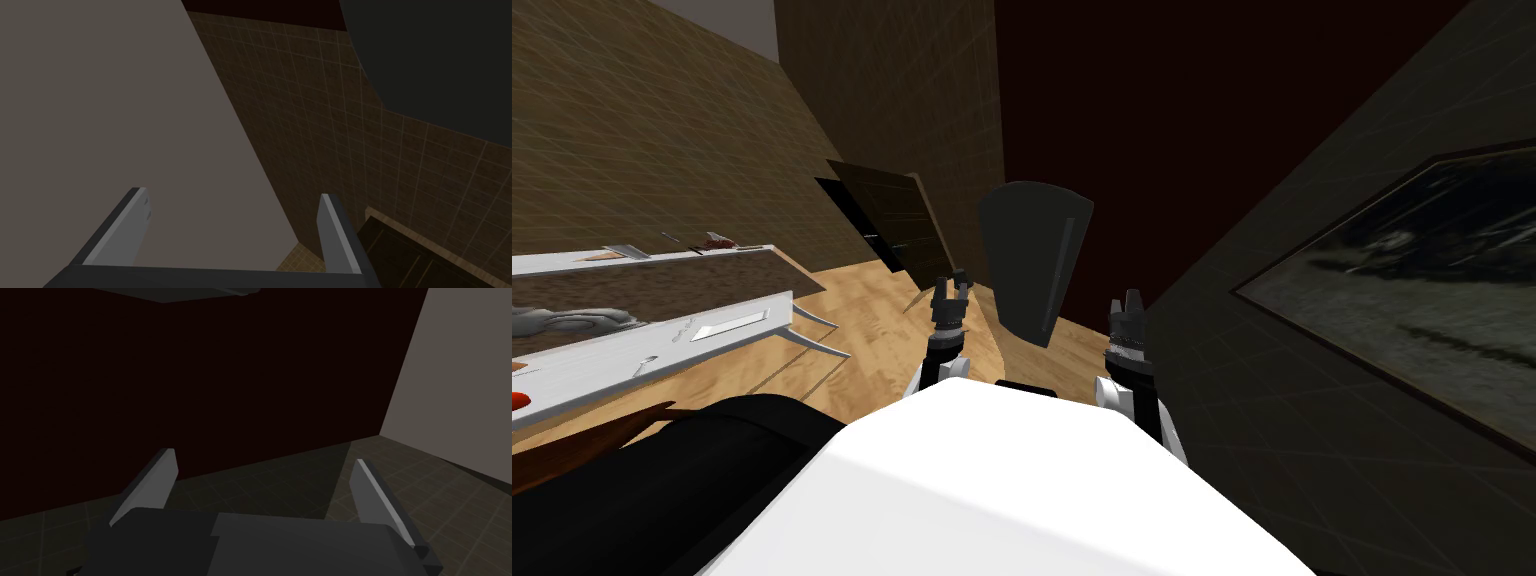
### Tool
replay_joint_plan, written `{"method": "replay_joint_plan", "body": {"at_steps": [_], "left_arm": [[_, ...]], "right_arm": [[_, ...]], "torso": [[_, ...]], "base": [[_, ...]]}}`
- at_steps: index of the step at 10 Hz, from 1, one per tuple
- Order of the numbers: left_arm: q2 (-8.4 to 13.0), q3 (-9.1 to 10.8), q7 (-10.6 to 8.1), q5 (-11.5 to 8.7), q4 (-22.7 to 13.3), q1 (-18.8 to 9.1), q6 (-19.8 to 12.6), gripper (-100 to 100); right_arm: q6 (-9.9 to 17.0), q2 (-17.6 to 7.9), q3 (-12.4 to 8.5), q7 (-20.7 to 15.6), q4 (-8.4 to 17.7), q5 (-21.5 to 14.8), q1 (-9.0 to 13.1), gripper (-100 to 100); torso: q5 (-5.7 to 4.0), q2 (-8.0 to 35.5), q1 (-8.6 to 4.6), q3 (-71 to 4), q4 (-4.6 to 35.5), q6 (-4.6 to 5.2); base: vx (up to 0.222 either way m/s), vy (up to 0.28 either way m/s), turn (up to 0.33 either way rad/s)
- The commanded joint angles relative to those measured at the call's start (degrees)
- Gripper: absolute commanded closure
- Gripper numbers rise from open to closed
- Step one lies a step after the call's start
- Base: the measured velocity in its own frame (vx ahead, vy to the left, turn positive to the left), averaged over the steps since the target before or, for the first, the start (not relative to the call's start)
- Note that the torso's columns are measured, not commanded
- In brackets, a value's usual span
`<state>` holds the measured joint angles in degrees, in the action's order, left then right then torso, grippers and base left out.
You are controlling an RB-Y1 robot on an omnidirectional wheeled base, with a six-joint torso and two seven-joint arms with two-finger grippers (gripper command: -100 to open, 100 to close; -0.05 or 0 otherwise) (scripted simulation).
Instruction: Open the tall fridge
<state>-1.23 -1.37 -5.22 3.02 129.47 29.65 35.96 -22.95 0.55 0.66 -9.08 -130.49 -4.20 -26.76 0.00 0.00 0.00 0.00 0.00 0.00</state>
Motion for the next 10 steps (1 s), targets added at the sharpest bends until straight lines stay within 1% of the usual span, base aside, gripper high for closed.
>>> {"method": "replay_joint_plan", "body": {"at_steps": [1,3,9,10], "left_arm": [[0.0,0.00,0.00,0.0,0.0,0.0,0.0,0],[0.0,0.00,0.00,0.0,0.0,0.0,0.0,0],[0.0,0.00,0.00,0.0,0.0,0.0,0.0,0],[0.0,0.00,0.00,0.0,0.0,0.0,0.0,0]], "right_arm": [[0.0,0.0,0.0,0.0,0.0,0.0,0.0,0],[0.0,0.0,0.0,0.0,0.0,0.0,0.0,0],[0.0,0.0,0.0,0.0,0.0,0.0,0.0,0],[0.4,-2.1,-0.5,-0.1,-0.1,-0.2,-0.4,-100]], "torso": [[0.00,2.3,0.00,-4.7,2.3,0.00],[0.00,10.0,0.00,-20.1,10.1,0.00],[0.00,35.4,0.00,-70.7,35.4,0.00],[0.00,39.6,0.00,-79.2,39.6,0.00]], "base": [[0.000,0.000,0.000],[0.000,0.000,0.000],[0.000,0.000,0.000],[0.022,0.015,-0.020]]}}
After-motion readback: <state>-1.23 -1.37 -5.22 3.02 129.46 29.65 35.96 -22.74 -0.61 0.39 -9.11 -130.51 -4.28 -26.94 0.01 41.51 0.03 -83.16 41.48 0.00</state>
